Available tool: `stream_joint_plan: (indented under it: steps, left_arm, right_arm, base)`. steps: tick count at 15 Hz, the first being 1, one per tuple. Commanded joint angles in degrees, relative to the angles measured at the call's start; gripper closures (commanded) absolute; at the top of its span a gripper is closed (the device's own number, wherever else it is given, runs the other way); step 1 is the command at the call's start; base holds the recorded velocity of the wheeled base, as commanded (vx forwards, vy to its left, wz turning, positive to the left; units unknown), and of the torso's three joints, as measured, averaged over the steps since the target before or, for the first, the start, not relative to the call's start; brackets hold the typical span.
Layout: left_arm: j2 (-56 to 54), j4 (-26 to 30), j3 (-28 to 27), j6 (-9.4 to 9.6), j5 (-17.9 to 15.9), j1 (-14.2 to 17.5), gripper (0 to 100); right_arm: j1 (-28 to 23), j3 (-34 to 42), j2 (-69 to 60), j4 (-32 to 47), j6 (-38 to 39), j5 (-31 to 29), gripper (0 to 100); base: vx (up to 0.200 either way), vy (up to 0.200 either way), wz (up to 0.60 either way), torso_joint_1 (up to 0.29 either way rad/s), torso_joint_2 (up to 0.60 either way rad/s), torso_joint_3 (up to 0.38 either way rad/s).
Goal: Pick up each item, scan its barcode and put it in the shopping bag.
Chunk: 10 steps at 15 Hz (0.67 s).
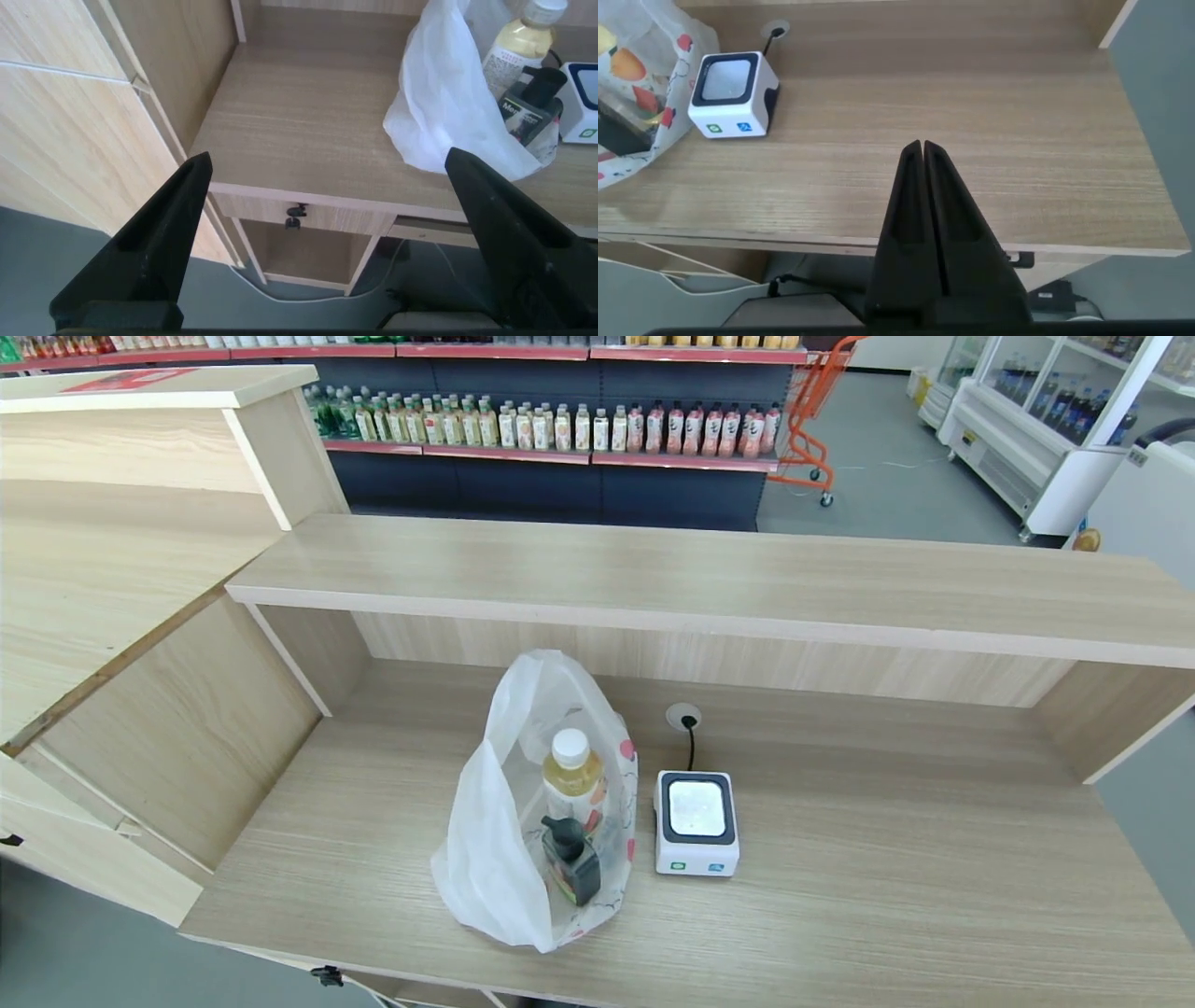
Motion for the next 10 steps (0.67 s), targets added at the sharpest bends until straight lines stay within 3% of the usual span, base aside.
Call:
stream_joint_plan:
  steps: [1,10]
  left_arm:
    - [0.1,0.0,0.0,-0.05,0.0,0.0,0]
    - [-0.1,0.0,0.0,-0.40,0.1,0.0,0]
  right_arm:
    - [-0.1,0.0,0.2,0.0,0.0,0.0,100]
    - [-0.1,0.0,0.2,0.0,0.0,0.0,100]
  base:
    - [0.200,0.000,0.00,-0.002,0.00,0.007]
    - [0.000,0.000,0.00,0.000,0.00,0.000]
